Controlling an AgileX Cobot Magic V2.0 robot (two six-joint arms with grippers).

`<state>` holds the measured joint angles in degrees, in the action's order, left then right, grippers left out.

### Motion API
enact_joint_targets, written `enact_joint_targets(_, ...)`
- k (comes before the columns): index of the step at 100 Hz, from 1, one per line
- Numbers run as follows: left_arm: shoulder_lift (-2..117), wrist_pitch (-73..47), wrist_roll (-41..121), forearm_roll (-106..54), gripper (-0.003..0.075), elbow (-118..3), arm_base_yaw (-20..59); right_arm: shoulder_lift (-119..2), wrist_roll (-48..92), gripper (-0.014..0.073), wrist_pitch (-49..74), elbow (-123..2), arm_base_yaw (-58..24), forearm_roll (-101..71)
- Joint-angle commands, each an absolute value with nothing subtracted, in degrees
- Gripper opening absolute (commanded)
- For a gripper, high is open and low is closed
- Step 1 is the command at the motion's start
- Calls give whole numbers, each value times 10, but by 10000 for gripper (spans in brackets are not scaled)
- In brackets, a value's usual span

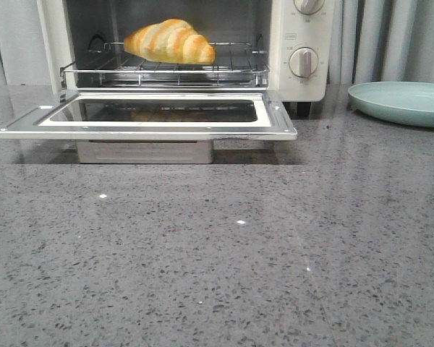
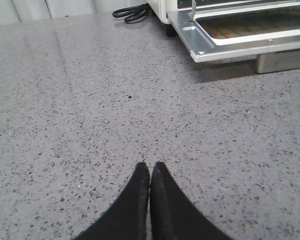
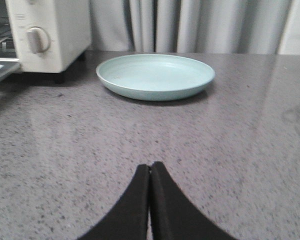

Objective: Put bread in oven

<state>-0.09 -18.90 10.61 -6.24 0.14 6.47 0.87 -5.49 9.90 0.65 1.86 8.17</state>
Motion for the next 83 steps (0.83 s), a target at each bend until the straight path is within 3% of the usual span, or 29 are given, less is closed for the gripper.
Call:
enact_joint_targets(1,-17,-150,101,-68,-21,14,63,13,-55,-48,97,20,28,75)
enact_joint_targets(19,-17,-150,101,-68,-21,14,63,16,-55,-48,184,20,28,72)
enact_joint_targets(83,-17,-150,101,-68,-21,14,63,16,-55,-48,179,20,28,72)
